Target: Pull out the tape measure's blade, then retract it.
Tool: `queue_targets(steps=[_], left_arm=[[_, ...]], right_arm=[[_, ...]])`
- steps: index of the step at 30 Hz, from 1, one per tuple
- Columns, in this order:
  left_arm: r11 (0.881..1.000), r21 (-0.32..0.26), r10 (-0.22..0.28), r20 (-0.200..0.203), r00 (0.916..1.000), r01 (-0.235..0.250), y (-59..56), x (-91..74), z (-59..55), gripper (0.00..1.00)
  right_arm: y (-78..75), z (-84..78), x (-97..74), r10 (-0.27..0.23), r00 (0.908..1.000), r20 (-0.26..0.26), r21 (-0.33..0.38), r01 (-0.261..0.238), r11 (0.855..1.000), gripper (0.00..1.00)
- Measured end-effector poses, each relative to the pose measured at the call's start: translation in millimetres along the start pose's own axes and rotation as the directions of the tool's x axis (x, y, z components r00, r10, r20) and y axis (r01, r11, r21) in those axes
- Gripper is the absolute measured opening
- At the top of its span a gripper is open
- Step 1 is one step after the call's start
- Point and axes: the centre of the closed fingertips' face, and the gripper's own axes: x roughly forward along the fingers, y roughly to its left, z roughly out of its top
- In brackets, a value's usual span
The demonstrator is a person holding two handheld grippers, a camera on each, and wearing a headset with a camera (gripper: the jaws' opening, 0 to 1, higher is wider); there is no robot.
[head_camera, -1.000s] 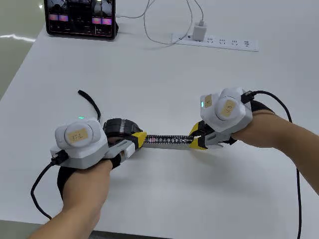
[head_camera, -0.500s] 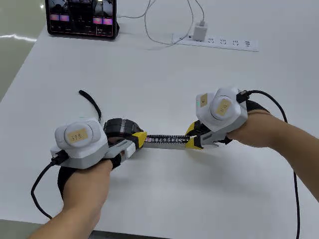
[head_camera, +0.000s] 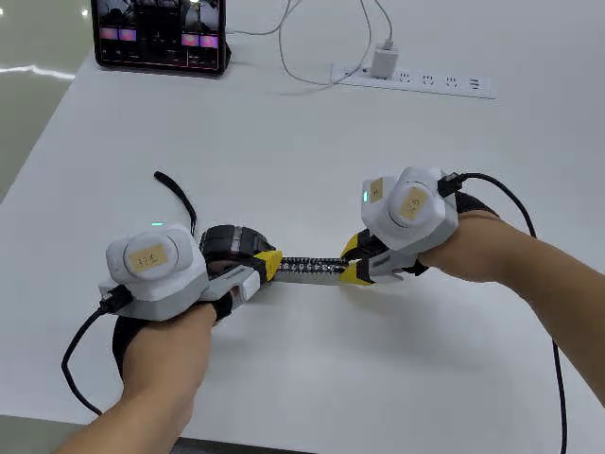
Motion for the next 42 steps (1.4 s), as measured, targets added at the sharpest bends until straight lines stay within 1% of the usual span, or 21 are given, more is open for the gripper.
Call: queue_targets(steps=[12, 26, 39, 42], left_arm=[[1.0, -0.008, 0.001, 0.0, 1.0, -0.001, 1.1, 0.7, -0.2, 0.59], [1.0, -0.008, -0.001, -0.001, 1.0, 0.001, 2.1, 1.5, -0.1, 0.59], [1.0, -0.003, 0.001, -0.001, 1.0, -0.001, 1.5, 2.4, -0.2, 0.59], [1.0, -0.001, 0.002, 0.0, 1.0, -0.002, 1.2, 2.2, -0.2, 0.59]], right_arm=[[-0.2, 8.7, 6.1, 0.003, 0.9999, 0.015, -0.002, -0.003, 1.0, 0.1], [1.6, 24.9, 17.9, 0.015, 0.999, 0.041, -0.005, -0.015, 1.0, 0.1], [2.9, 38.8, 28.9, 0.004, 0.9979, 0.064, -0.013, -0.003, 1.0, 0.1], [2.7, 42.3, 31.2, 0.003, 0.9971, 0.076, -0.005, -0.002, 1.0, 0.1]])
